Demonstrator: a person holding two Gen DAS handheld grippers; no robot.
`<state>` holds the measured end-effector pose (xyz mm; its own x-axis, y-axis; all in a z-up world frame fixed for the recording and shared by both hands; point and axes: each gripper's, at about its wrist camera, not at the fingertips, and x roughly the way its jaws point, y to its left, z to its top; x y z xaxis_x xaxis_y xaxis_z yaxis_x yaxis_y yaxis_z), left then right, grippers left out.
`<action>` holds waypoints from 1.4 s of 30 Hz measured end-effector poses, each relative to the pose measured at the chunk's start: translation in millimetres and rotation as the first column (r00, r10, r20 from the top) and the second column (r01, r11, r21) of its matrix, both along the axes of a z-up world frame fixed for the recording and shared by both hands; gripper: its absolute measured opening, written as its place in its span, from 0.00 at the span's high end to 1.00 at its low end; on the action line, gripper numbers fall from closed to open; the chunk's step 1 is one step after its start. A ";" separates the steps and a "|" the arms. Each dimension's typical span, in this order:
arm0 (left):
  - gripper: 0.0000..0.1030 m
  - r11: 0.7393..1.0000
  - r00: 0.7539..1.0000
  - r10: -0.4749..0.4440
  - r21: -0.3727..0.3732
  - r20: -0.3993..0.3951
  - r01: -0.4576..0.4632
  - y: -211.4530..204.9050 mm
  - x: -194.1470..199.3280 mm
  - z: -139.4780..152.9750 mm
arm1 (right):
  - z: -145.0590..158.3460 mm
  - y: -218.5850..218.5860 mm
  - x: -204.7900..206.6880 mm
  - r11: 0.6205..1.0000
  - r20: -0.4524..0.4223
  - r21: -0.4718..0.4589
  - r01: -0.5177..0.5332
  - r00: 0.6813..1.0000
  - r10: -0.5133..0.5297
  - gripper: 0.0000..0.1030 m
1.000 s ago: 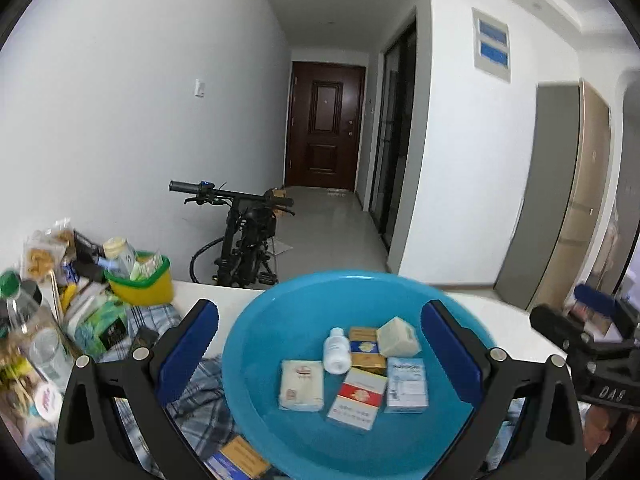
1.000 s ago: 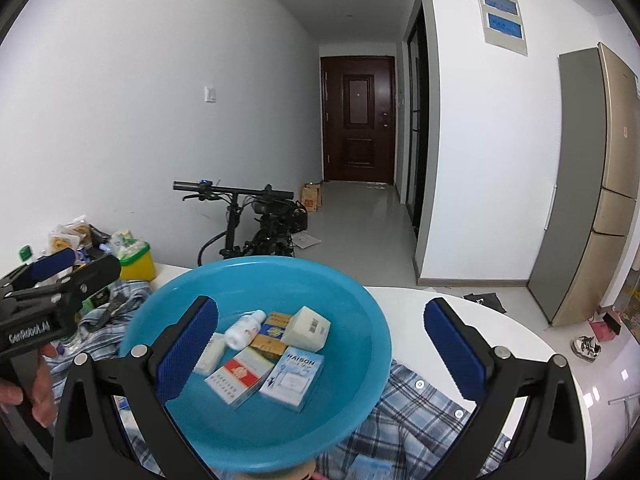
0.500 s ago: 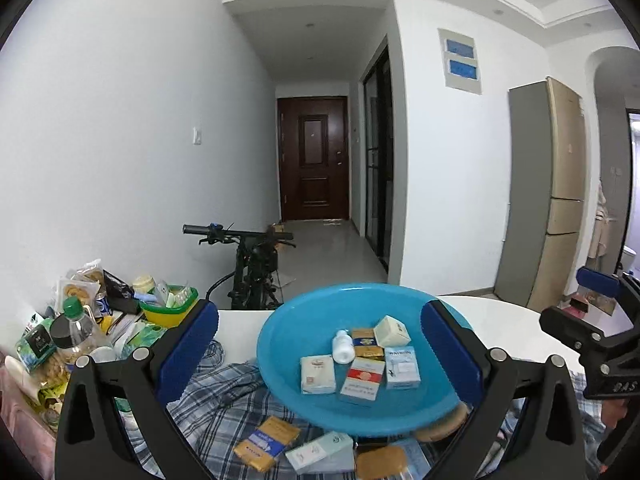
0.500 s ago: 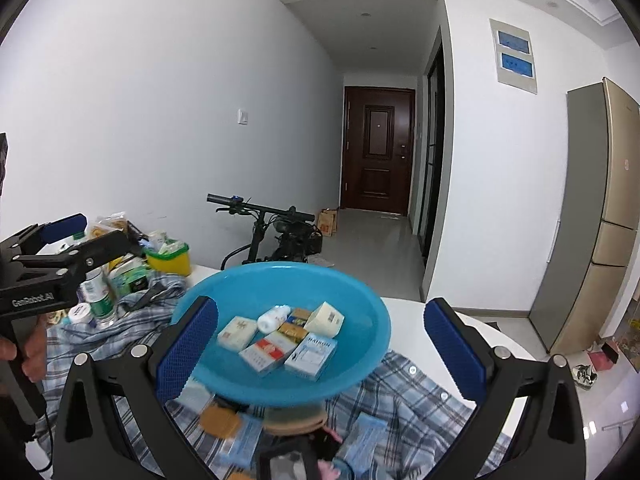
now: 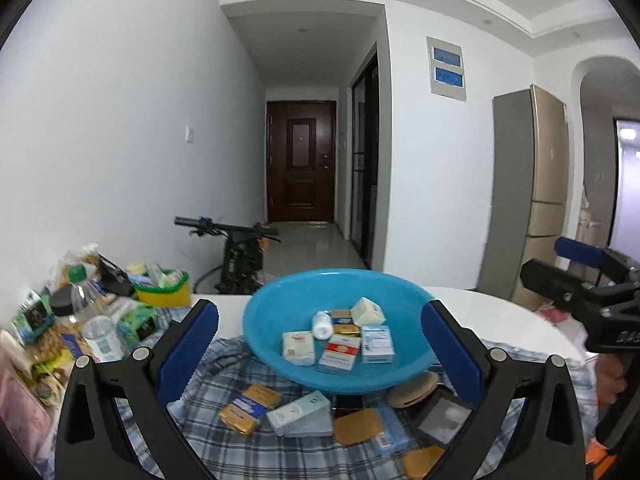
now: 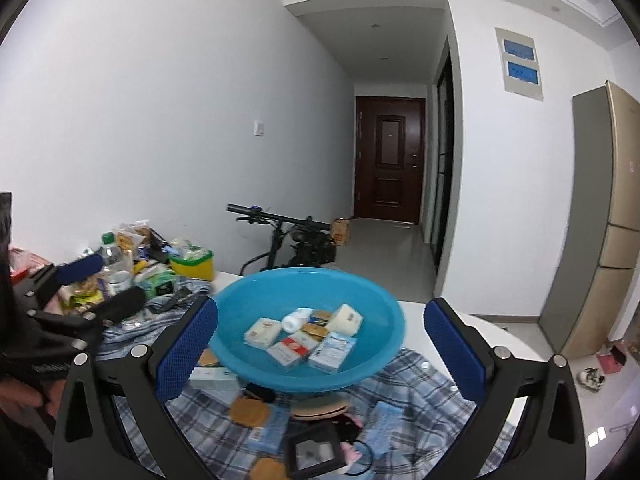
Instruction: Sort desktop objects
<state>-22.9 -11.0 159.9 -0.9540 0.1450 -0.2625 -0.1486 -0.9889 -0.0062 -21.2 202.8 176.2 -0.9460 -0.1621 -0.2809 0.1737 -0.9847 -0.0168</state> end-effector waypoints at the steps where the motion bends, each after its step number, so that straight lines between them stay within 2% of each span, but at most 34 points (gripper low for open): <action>1: 0.00 1.000 1.000 0.001 -0.002 -0.002 -0.001 0.5 1.3 -1.8 | -1.0 -0.4 2.6 1.000 -0.004 -0.004 -0.002 1.000 0.002 0.00; 6: 0.00 0.998 1.000 -0.026 0.057 -0.012 0.027 -4.2 8.0 -14.6 | -14.6 -7.3 11.0 1.000 -0.037 0.019 0.012 0.999 -0.011 0.00; 11: 0.00 1.000 0.999 0.005 -0.007 -0.045 -0.005 3.5 16.3 -38.1 | -35.7 -12.1 16.8 0.999 -0.052 0.039 0.009 0.999 -0.007 0.00; 18: 0.00 1.000 0.999 0.009 -0.004 -0.032 -0.009 3.0 23.7 -69.3 | -65.1 -8.5 19.8 0.998 -0.020 0.041 0.037 0.999 -0.036 0.00; 22: 0.00 1.000 1.000 0.008 0.019 0.011 -0.008 -2.8 21.9 -88.0 | -80.0 -6.5 24.2 0.997 -0.015 0.038 0.061 0.998 -0.060 0.00; 25: 0.00 1.000 1.000 -0.006 -0.004 0.018 0.006 0.0 21.5 -99.6 | -90.8 -7.6 24.6 0.998 0.009 0.035 0.051 0.999 -0.052 0.00; 30: 0.00 0.997 1.000 -0.005 -0.080 -0.019 0.003 11.5 25.2 -111.5 | -109.4 -7.7 26.4 0.998 0.018 0.025 0.051 0.999 -0.051 0.00; 38: 0.00 0.997 1.000 0.003 -0.080 -0.007 -0.004 11.4 23.2 -131.9 | -124.6 -1.9 31.0 0.997 0.009 -0.023 0.068 0.998 -0.068 0.00; 42: 0.00 0.998 1.000 0.021 -0.065 -0.023 -0.022 8.1 24.1 -133.9 | -129.7 -2.6 30.3 0.998 0.015 -0.014 0.065 0.998 -0.065 0.00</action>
<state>1.1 -2.9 26.1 -0.9625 0.1076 -0.2491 -0.1266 -0.9901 0.0613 9.1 200.1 46.6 -0.9505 -0.1048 -0.2924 0.1096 -0.9940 -0.0001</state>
